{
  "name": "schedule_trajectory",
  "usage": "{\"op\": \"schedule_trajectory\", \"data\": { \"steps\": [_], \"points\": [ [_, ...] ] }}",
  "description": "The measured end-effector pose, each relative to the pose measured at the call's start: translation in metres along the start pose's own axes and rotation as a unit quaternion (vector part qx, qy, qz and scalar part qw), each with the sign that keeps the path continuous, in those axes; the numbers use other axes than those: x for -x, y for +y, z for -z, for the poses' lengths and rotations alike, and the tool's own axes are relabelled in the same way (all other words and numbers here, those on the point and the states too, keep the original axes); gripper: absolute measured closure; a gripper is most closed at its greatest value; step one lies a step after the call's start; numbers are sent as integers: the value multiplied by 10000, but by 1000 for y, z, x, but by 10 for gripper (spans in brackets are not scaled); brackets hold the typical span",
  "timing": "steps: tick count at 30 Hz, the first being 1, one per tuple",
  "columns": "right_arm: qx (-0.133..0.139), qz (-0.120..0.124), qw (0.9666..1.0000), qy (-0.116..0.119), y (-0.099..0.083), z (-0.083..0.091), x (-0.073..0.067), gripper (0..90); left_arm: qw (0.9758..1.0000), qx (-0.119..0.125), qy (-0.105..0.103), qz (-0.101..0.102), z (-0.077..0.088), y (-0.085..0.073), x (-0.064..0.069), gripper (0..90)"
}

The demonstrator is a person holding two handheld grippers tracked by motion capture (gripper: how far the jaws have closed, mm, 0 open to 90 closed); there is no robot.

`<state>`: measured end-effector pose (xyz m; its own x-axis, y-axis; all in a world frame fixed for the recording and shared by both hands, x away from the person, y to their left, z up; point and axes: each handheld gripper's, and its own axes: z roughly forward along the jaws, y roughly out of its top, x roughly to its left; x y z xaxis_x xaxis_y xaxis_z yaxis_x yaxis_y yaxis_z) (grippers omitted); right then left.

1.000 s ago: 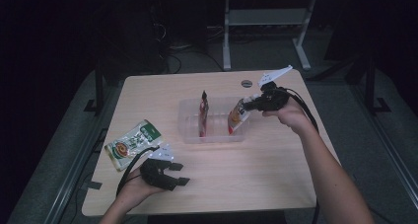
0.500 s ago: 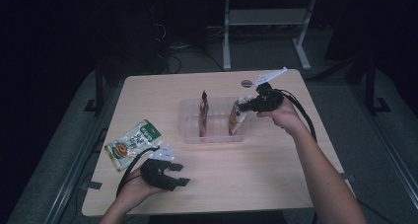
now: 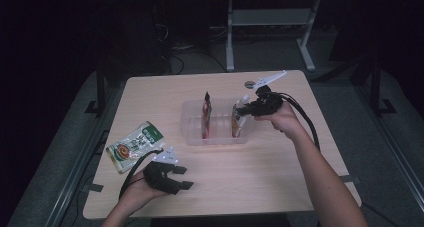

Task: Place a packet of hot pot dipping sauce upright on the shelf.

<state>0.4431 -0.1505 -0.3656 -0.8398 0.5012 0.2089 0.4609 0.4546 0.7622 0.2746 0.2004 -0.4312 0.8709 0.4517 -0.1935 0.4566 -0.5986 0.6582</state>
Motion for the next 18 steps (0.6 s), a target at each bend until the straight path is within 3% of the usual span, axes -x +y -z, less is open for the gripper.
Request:
{"op": "schedule_trajectory", "data": {
  "steps": [5,9,18],
  "points": [
    [-116,91,9997,-202,0,2,-6,515,10000,-11,-13,6,0,0,-1,391],
    [2,51,9998,-209,-4,7,-11,383,10000,12,-28,-9,-1,0,0,375],
    [179,25,9991,-389,-22,17,-22,303,10000,27,6,-43,0,0,-2,332]
  ]
}}
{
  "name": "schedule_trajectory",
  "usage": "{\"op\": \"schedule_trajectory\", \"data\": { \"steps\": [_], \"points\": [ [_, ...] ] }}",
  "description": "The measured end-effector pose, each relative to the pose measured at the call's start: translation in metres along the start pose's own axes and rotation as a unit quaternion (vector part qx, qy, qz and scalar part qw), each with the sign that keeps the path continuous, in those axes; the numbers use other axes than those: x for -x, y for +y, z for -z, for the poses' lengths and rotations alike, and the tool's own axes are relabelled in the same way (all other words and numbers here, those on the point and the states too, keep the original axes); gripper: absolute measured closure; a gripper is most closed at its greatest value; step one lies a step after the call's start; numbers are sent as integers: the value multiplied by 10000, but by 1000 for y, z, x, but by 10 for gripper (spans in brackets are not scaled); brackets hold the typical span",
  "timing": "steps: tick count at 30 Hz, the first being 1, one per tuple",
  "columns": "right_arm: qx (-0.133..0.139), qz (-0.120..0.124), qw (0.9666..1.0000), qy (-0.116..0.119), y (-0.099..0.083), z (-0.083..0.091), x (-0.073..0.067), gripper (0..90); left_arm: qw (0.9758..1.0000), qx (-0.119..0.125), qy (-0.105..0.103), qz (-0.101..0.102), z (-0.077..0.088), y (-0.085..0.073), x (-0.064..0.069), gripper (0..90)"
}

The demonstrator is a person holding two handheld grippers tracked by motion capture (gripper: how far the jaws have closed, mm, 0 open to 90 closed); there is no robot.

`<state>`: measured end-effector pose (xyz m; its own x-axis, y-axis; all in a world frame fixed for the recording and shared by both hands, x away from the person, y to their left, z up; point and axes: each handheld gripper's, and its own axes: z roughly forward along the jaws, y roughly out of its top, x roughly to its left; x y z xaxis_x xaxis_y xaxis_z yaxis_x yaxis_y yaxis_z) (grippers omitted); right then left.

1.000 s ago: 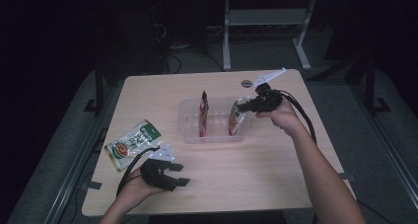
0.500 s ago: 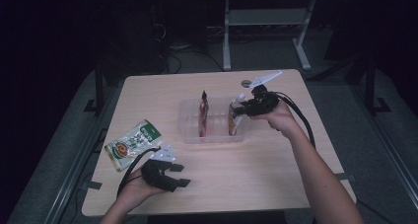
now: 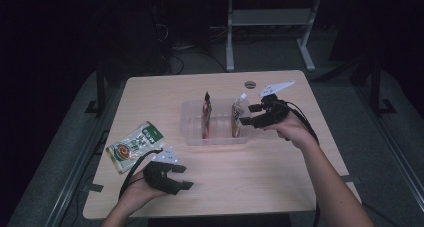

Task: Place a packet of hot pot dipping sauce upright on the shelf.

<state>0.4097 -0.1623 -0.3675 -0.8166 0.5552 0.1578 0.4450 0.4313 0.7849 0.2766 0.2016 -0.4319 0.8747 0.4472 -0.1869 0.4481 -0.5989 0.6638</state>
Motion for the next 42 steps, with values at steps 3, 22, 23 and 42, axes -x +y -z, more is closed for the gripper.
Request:
{"op": "schedule_trajectory", "data": {
  "steps": [3,22,23,42],
  "points": [
    [-40,134,9998,-172,-5,4,-7,290,10000,18,23,35,-1,-1,0,320],
    [219,277,9994,43,-54,15,-62,273,9999,25,119,-19,0,-1,0,320],
    [230,294,9993,15,-56,15,-64,272,9999,2,118,-19,0,-1,0,320],
    [-66,201,9997,-124,-106,1,-89,211,9995,7,300,73,8,-5,-7,331]
  ]
}}
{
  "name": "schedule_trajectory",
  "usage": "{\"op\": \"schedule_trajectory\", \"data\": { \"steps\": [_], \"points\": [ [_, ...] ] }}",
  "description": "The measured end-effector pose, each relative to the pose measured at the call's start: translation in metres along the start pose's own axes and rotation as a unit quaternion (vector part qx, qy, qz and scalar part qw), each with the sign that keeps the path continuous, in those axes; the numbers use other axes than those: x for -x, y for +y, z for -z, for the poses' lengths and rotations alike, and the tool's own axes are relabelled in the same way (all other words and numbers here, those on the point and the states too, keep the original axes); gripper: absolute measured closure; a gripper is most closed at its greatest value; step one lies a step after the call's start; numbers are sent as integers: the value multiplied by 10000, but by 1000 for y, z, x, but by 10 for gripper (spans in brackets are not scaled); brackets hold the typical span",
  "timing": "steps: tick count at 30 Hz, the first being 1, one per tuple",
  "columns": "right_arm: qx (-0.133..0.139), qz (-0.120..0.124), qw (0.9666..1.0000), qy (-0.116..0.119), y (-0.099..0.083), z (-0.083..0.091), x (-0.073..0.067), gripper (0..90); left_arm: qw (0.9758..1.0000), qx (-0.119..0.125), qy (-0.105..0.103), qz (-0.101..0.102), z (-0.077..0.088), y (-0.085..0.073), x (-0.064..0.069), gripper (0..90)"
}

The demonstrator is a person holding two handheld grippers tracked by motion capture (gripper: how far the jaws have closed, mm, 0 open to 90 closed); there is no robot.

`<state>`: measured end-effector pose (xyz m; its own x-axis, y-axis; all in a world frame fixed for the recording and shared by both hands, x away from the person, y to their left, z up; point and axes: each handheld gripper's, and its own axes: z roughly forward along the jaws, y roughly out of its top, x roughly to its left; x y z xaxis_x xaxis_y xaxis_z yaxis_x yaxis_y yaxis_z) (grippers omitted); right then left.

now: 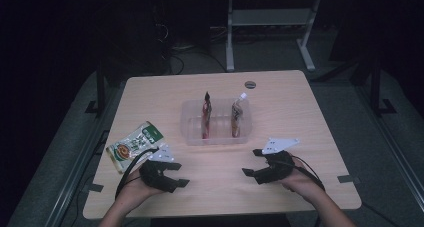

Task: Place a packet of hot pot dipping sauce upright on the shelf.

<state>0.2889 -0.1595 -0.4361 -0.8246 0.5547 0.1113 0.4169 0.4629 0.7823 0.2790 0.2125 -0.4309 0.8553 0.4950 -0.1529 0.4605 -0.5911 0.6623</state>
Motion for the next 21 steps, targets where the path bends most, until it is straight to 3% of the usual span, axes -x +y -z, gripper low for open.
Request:
{"op": "schedule_trajectory", "data": {
  "steps": [11,21],
  "points": [
    [-87,150,9998,52,-1,-9,-4,202,9997,44,206,102,16,-3,-14,358],
    [-197,278,9994,96,-1,-15,-7,202,9971,189,655,338,42,-11,-41,442]
  ]
}}
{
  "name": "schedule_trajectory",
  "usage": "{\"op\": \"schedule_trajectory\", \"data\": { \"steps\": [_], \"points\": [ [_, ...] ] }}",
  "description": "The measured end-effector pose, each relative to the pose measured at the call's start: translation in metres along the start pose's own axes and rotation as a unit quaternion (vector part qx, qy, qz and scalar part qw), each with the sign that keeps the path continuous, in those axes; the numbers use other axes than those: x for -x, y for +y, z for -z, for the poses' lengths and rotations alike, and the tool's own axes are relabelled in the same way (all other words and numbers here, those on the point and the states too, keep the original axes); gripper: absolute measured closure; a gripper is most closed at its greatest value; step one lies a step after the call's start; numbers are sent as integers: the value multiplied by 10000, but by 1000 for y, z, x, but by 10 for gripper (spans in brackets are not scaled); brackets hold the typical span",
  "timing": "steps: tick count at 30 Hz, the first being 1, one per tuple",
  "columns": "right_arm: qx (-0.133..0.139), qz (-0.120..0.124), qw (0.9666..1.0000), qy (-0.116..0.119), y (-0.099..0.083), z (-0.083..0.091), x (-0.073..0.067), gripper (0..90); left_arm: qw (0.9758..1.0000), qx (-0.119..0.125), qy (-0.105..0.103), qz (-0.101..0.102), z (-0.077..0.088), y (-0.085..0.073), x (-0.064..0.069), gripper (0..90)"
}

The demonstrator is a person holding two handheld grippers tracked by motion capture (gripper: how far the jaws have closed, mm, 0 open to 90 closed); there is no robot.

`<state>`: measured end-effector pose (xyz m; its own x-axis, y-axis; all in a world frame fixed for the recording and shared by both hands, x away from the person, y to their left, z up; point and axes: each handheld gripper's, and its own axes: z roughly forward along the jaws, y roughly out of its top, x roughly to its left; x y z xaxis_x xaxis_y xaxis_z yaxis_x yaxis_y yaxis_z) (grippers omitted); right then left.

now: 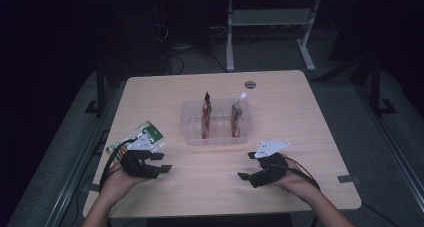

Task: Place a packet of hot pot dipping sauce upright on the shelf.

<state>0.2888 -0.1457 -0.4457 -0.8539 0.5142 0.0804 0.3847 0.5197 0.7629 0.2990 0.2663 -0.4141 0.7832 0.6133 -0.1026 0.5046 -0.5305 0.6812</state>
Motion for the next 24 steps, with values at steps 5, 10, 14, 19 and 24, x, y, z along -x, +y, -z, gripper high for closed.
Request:
{"op": "schedule_trajectory", "data": {
  "steps": [5,10,14,19,24],
  "points": [
    [-40,26,10000,-2,0,-1,0,202,9996,42,225,150,10,-4,-18,536],
    [-49,42,10000,-11,0,-1,0,204,9973,117,615,372,18,-6,-35,689],
    [-58,48,10000,-22,0,-2,1,205,9929,125,990,643,23,-6,-52,896],
    [-58,56,10000,-29,0,-1,2,205,9841,71,1560,842,28,-4,-79,897],
    [-63,30,10000,-47,-1,-1,3,206,9745,-157,2010,987,26,-7,-112,897]
  ]
}}
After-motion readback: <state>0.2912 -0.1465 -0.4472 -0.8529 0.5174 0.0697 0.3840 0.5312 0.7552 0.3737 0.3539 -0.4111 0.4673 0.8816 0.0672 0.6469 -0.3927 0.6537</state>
